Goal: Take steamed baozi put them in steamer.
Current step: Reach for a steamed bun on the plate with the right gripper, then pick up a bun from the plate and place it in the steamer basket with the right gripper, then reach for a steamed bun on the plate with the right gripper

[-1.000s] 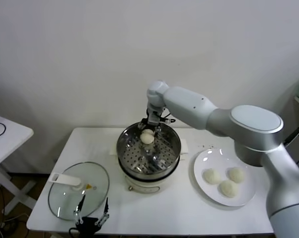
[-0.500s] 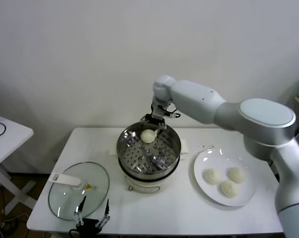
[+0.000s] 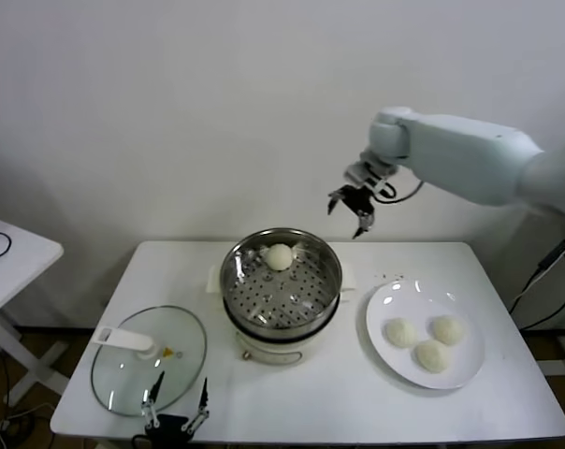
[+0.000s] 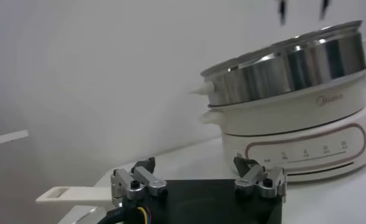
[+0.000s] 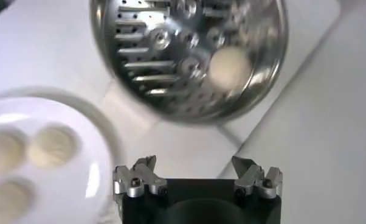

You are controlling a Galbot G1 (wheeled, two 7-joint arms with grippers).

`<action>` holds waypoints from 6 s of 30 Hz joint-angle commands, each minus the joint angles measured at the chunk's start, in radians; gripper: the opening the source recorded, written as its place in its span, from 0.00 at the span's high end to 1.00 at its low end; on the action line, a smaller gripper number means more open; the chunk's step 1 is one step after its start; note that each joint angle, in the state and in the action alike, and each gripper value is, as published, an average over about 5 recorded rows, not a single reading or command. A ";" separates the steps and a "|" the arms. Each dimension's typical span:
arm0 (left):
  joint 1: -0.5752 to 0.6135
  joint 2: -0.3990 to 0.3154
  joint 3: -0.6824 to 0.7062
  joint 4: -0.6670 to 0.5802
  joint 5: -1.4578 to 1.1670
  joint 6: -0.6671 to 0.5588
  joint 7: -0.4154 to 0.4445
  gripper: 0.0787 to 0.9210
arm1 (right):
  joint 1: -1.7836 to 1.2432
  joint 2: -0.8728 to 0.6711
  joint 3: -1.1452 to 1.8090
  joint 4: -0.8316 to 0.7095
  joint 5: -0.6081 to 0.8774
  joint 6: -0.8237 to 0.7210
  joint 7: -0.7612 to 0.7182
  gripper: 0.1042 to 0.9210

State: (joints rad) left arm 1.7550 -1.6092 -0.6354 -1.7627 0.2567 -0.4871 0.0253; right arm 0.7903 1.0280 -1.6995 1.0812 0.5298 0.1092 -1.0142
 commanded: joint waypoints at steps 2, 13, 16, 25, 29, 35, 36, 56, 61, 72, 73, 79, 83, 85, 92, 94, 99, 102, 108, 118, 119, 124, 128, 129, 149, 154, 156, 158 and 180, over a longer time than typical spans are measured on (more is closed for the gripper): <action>-0.009 -0.036 0.002 0.025 0.017 -0.001 0.001 0.12 | 0.019 -0.268 -0.153 0.288 0.164 -0.362 0.115 0.12; -0.007 -0.036 -0.004 0.041 0.029 0.000 0.002 0.12 | -0.238 -0.312 -0.014 0.290 0.027 -0.424 0.162 0.12; -0.006 -0.033 -0.008 0.043 0.029 0.001 0.002 0.12 | -0.303 -0.306 0.040 0.265 0.004 -0.430 0.168 0.12; -0.006 -0.031 -0.006 0.051 0.041 0.003 0.005 0.12 | -0.371 -0.285 0.108 0.217 -0.056 -0.426 0.170 0.12; -0.007 -0.029 -0.005 0.056 0.049 0.003 0.007 0.12 | -0.381 -0.281 0.123 0.199 -0.076 -0.423 0.170 0.12; -0.006 -0.025 -0.006 0.060 0.055 0.003 0.009 0.12 | -0.390 -0.284 0.127 0.197 -0.104 -0.420 0.167 0.12; -0.006 -0.024 -0.006 0.060 0.056 0.003 0.010 0.12 | -0.392 -0.284 0.129 0.196 -0.108 -0.420 0.169 0.12; -0.005 -0.024 -0.010 0.057 0.060 0.000 0.009 0.12 | -0.395 -0.264 0.168 0.177 -0.145 -0.405 0.158 0.33; 0.001 -0.025 -0.010 0.053 0.062 -0.001 0.010 0.12 | -0.309 -0.270 0.147 0.207 -0.127 -0.397 0.128 0.34; 0.002 -0.020 -0.010 0.054 0.069 -0.001 0.011 0.12 | 0.263 -0.192 -0.149 0.362 0.147 -0.373 -0.002 0.34; 0.002 -0.019 -0.010 0.053 0.069 -0.001 0.011 0.12 | 0.305 -0.178 -0.158 0.374 0.180 -0.375 -0.010 0.34; -0.001 -0.016 -0.010 0.056 0.072 -0.001 0.012 0.12 | 0.417 -0.084 -0.101 0.419 0.351 -0.428 -0.012 0.34; -0.005 -0.018 -0.006 0.054 0.076 0.001 0.015 0.12 | 0.372 0.005 0.027 0.433 0.435 -0.507 0.035 0.34; -0.005 -0.019 -0.004 0.048 0.076 0.003 0.019 0.12 | 0.332 0.058 0.084 0.428 0.451 -0.545 0.061 0.34; -0.005 -0.021 -0.008 0.028 0.069 0.013 0.029 0.12 | 0.141 0.278 0.173 0.307 0.390 -0.608 0.140 0.34; -0.005 -0.021 -0.010 0.026 0.068 0.015 0.030 0.12 | 0.090 0.328 0.183 0.253 0.357 -0.610 0.150 0.34; -0.003 -0.022 -0.013 0.022 0.070 0.018 0.032 0.12 | -0.017 0.420 0.191 0.126 0.277 -0.610 0.166 0.34; -0.001 -0.021 -0.014 0.022 0.071 0.018 0.033 0.12 | -0.063 0.441 0.184 0.093 0.240 -0.609 0.172 0.34; -0.001 -0.022 -0.016 0.030 0.083 0.018 0.033 0.12 | -0.130 0.447 0.169 0.088 0.175 -0.608 0.191 0.34; 0.004 -0.024 -0.015 0.033 0.099 0.014 0.034 0.12 | -0.210 0.456 0.178 0.050 0.118 -0.612 0.218 0.34; 0.005 -0.024 -0.015 0.033 0.100 0.014 0.034 0.12 | -0.214 0.457 0.179 0.046 0.116 -0.612 0.219 0.34; 0.007 -0.025 -0.014 0.033 0.106 0.013 0.035 0.12 | -0.219 0.457 0.182 0.044 0.110 -0.612 0.217 0.34; 0.008 -0.027 -0.014 0.033 0.110 0.011 0.035 0.12 | -0.223 0.452 0.187 0.049 0.108 -0.612 0.224 0.34; 0.009 -0.027 -0.014 0.032 0.110 0.011 0.035 0.12 | -0.225 0.450 0.193 0.049 0.110 -0.611 0.228 0.32; 0.030 -0.029 -0.013 0.019 0.125 0.015 0.037 0.12 | 0.242 -0.081 -0.064 0.340 0.119 -0.344 -0.085 0.12; 0.026 -0.029 -0.012 0.029 0.125 0.013 0.037 0.12 | 0.238 -0.266 -0.148 0.423 0.021 -0.293 -0.110 0.12; 0.024 -0.031 -0.011 0.032 0.125 0.013 0.037 0.12 | 0.198 -0.337 -0.158 0.446 -0.038 -0.277 -0.111 0.12; 0.023 -0.034 -0.010 0.034 0.126 0.013 0.036 0.12 | 0.143 -0.395 -0.155 0.458 -0.105 -0.266 -0.107 0.12; 0.026 -0.041 -0.014 0.050 0.134 0.013 0.035 0.12 | -0.409 -0.522 0.194 0.358 -0.355 -0.308 -0.015 0.12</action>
State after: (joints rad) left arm 1.7822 -1.6092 -0.6516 -1.7141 0.3879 -0.4753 0.0604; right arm 0.5435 0.5684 -1.6016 1.4471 0.2489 -0.2045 -1.0412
